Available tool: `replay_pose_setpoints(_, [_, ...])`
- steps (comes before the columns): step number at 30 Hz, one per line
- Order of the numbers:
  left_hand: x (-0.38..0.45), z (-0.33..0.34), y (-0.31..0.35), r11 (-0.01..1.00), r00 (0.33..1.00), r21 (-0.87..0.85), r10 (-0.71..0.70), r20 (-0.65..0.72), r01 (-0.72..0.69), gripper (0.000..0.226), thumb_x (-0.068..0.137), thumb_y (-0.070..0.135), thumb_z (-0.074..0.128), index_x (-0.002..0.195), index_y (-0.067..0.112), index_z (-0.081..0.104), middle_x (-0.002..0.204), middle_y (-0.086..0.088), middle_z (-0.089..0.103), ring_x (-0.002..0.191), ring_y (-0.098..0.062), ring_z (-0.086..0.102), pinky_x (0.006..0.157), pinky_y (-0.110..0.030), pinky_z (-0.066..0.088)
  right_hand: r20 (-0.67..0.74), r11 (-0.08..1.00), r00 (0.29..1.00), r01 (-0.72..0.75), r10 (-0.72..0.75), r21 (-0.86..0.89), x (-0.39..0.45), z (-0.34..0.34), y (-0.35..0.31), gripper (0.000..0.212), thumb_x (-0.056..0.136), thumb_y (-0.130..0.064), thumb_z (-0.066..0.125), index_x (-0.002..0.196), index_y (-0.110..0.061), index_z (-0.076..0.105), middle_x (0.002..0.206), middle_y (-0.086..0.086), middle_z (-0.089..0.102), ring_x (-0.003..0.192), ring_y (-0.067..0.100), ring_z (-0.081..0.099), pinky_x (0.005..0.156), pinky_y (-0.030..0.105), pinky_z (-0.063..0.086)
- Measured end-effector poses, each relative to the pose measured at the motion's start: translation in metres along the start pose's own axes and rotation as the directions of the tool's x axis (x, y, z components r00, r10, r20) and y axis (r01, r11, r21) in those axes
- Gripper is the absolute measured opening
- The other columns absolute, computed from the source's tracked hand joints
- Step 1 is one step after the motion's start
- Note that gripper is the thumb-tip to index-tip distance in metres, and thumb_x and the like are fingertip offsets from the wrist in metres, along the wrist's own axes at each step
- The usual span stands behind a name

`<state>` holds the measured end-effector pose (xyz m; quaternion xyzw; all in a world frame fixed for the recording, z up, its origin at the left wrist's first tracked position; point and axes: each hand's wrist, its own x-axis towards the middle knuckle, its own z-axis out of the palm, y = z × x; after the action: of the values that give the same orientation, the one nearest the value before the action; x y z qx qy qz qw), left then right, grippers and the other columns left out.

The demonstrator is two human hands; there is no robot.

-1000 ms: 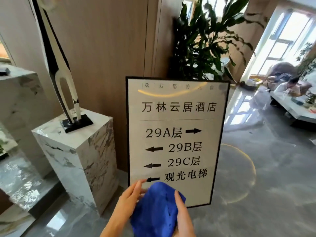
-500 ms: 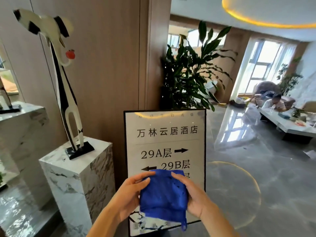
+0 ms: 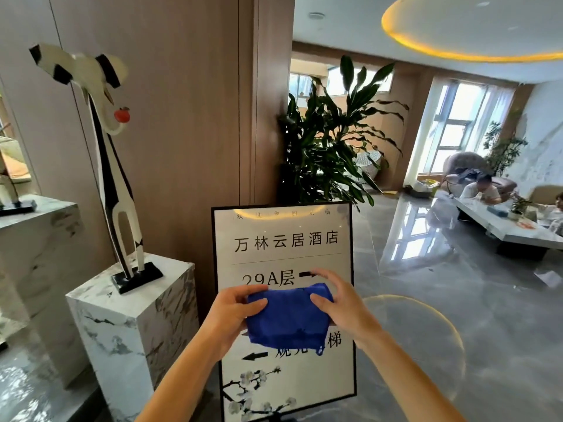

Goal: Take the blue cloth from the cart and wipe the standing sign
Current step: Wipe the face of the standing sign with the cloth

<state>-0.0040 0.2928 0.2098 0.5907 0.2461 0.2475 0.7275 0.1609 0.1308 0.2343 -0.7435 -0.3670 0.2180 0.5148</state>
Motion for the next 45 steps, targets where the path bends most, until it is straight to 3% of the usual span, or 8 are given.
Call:
replay_pose_setpoints(9, [0.009,0.009,0.03,0.922,0.99,0.36,0.136,0.044,-0.142,0.034,0.083,-0.002,0.076,0.109,0.019,0.073,0.101,0.001,0.074,0.097,-0.016,0.07,0.073,-0.022,0.06,0.14,0.994,0.984,0.106,-0.108,0.024,0.009,-0.029,-0.001,0.039,0.083,-0.006,0.08,0.115,-0.028,0.073,0.103,-0.007,0.078,0.102,0.01,0.072,0.087,0.029,0.061])
replay_pose_setpoints(13, [0.008,0.017,0.031,0.757,0.977,0.627,0.211,0.033,-0.185,0.024,0.089,0.009,0.073,0.106,0.026,0.073,0.091,0.016,0.071,0.087,-0.001,0.065,0.063,-0.009,0.052,0.042,0.972,0.988,0.153,-0.148,-0.177,0.014,-0.03,-0.004,0.03,0.085,-0.007,0.078,0.11,-0.023,0.078,0.094,-0.008,0.078,0.095,0.013,0.073,0.089,0.036,0.061])
replay_pose_setpoints(17, [0.01,0.029,0.035,0.592,0.938,0.774,0.348,0.007,-0.225,0.014,0.093,0.011,0.068,0.103,0.019,0.076,0.089,0.007,0.07,0.089,-0.013,0.066,0.079,-0.025,0.055,-0.043,0.909,0.978,0.172,-0.203,-0.379,0.017,-0.033,-0.01,0.014,0.087,-0.016,0.076,0.1,-0.02,0.081,0.089,-0.004,0.077,0.088,0.013,0.07,0.086,0.037,0.059])
replay_pose_setpoints(24, [0.021,0.043,0.045,0.57,0.886,0.769,0.463,-0.01,-0.289,0.017,0.095,0.009,0.065,0.089,0.022,0.075,0.081,0.002,0.071,0.077,-0.007,0.064,0.062,-0.011,0.044,-0.109,0.807,0.968,0.122,-0.225,-0.578,0.024,-0.055,-0.024,0.013,0.094,-0.036,0.067,0.097,-0.026,0.076,0.096,-0.008,0.073,0.095,0.016,0.063,0.089,0.041,0.052])
replay_pose_setpoints(30, [0.035,0.058,0.052,0.602,0.867,0.726,0.498,-0.016,-0.332,0.015,0.091,0.008,0.07,0.093,0.02,0.079,0.07,0.027,0.062,0.066,0.005,0.062,0.055,0.0,0.044,-0.11,0.785,0.959,0.145,-0.261,-0.603,0.036,-0.084,-0.029,0.011,0.093,-0.038,0.069,0.099,-0.032,0.076,0.083,-0.023,0.063,0.085,0.01,0.061,0.08,0.037,0.048])
replay_pose_setpoints(35, [0.049,0.076,0.049,0.622,0.872,0.71,0.488,-0.023,-0.329,0.015,0.087,0.008,0.075,0.09,0.021,0.081,0.064,0.027,0.063,0.066,0.015,0.063,0.054,-0.001,0.044,-0.116,0.789,0.957,0.148,-0.267,-0.597,0.044,-0.108,-0.02,0.011,0.092,-0.038,0.07,0.099,-0.032,0.077,0.082,-0.021,0.067,0.079,0.003,0.057,0.073,0.031,0.046])
replay_pose_setpoints(41, [0.061,0.091,0.031,0.644,0.891,0.696,0.454,-0.015,-0.317,0.017,0.089,0.007,0.073,0.094,0.021,0.081,0.075,0.016,0.072,0.076,-0.003,0.07,0.068,-0.015,0.057,-0.065,0.791,0.965,0.169,-0.254,-0.588,0.054,-0.125,0.002,0.009,0.09,-0.036,0.073,0.093,-0.029,0.078,0.075,-0.016,0.066,0.078,0.012,0.065,0.075,0.034,0.053])
replay_pose_setpoints(45, [0.062,0.082,0.016,0.672,0.911,0.689,0.411,-0.045,-0.269,0.018,0.087,0.004,0.074,0.095,0.019,0.081,0.074,0.024,0.069,0.077,0.001,0.07,0.071,-0.017,0.058,-0.027,0.81,0.966,0.199,-0.256,-0.551,0.055,-0.121,0.016,0.013,0.088,-0.032,0.075,0.077,-0.037,0.071,0.063,-0.019,0.063,0.066,0.001,0.061,0.064,0.018,0.045])
